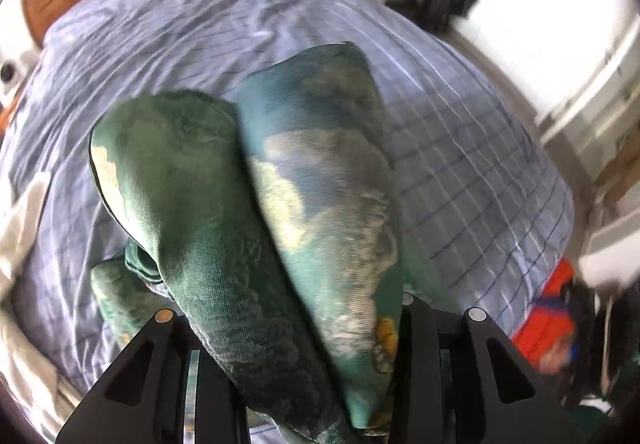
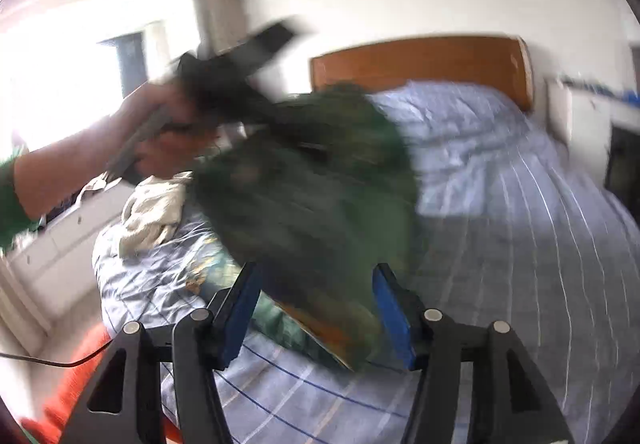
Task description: Fold large clothes
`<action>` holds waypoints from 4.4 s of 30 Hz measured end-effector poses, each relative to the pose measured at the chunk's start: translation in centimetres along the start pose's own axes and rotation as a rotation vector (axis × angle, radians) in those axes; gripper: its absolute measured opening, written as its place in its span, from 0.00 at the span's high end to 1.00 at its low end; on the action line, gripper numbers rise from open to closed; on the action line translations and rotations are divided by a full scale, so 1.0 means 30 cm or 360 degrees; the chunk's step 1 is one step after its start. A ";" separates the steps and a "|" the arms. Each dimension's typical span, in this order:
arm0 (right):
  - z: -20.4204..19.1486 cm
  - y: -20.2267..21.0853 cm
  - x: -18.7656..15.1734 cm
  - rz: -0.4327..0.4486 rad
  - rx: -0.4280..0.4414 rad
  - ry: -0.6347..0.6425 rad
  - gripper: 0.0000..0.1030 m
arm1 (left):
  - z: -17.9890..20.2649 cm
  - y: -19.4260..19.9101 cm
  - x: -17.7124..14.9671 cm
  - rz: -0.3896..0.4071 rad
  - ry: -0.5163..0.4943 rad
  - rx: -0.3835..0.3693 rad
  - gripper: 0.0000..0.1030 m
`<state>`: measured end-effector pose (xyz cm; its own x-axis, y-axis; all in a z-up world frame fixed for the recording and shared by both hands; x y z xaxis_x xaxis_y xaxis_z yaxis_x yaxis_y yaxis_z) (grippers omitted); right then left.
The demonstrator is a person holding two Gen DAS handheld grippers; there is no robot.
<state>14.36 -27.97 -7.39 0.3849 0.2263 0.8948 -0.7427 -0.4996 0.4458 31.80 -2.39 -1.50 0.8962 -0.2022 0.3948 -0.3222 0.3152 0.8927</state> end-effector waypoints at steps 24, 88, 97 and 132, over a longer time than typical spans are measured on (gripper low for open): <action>-0.155 -0.767 -0.017 -0.0650 0.0384 0.0146 0.60 | -0.719 -0.265 -0.345 0.0141 0.0891 -0.0605 0.48; -0.612 -0.889 0.108 -0.0690 0.0477 0.0608 0.56 | -0.884 -0.156 -0.542 0.0230 0.1017 -0.0827 0.09; -0.586 -0.888 0.101 -0.0678 0.0458 0.0554 0.56 | -0.823 -0.355 -0.356 0.0045 0.0917 -0.0743 0.00; 0.065 -0.698 0.094 -0.0334 0.0648 -0.0475 0.43 | -0.584 -0.113 -0.399 0.0332 0.0889 -0.0655 0.39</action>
<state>32.07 -18.49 -14.26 0.6850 0.1382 0.7153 -0.3838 -0.7660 0.5156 27.50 15.19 -13.04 0.8861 0.3696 0.2795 -0.4610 0.6415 0.6132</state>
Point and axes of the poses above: each gripper's, at about its wrist camera, not at the fingertips, and y roughly against the way its jaws point, z to its right, x to its top, the point moved 2 cm from there along -y, roughly the way its jaws point, and after that the axes turned 13 degrees about y, right-handed, at the moved point
